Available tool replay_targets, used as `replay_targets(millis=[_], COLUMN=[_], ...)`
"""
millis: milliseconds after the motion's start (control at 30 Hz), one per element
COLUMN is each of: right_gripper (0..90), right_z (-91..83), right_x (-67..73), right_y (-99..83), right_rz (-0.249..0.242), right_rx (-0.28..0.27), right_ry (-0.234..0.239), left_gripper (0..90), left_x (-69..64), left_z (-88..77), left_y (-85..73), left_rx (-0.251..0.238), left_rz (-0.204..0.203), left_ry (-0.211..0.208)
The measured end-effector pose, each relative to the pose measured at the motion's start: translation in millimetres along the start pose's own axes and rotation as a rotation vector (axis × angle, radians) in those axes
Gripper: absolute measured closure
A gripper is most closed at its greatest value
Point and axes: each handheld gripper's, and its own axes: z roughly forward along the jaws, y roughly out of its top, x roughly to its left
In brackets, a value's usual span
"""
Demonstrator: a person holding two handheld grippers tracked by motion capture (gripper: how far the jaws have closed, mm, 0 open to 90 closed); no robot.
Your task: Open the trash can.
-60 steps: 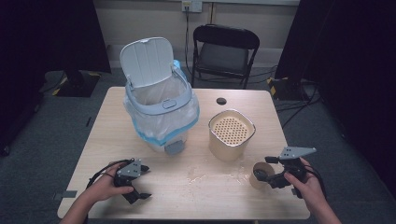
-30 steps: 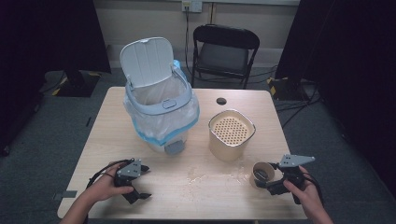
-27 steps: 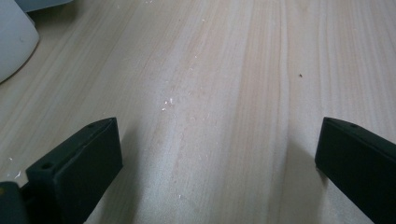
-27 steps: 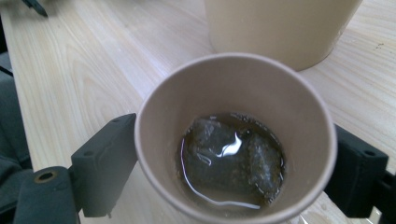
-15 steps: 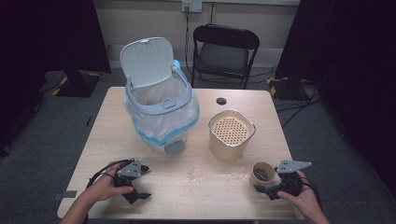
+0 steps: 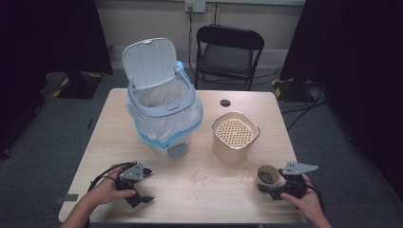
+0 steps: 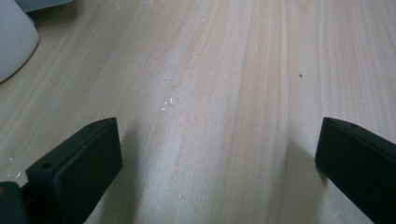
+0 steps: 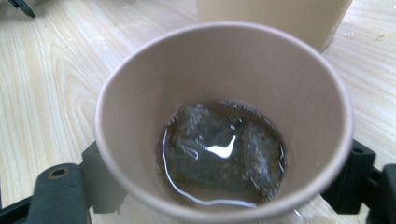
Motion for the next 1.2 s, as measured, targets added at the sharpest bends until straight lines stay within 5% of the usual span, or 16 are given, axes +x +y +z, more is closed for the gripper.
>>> replay_targets(millis=[700, 1200], right_gripper=[24.1, 25.1], right_z=[1.1, -8.8], right_x=[3.5, -1.8], right_y=[1.2, 9.8], right_rz=[-0.016, -0.035], right_rx=[-0.051, 0.005], right_ry=[-0.013, -0.056], left_gripper=[0.0, 0.0], left_x=[0.1, 0.1], left_z=[0.0, 0.0], left_y=[0.0, 0.0], left_rx=[0.000, 0.000], left_rz=[0.000, 0.000], left_ry=[-0.002, -0.002])
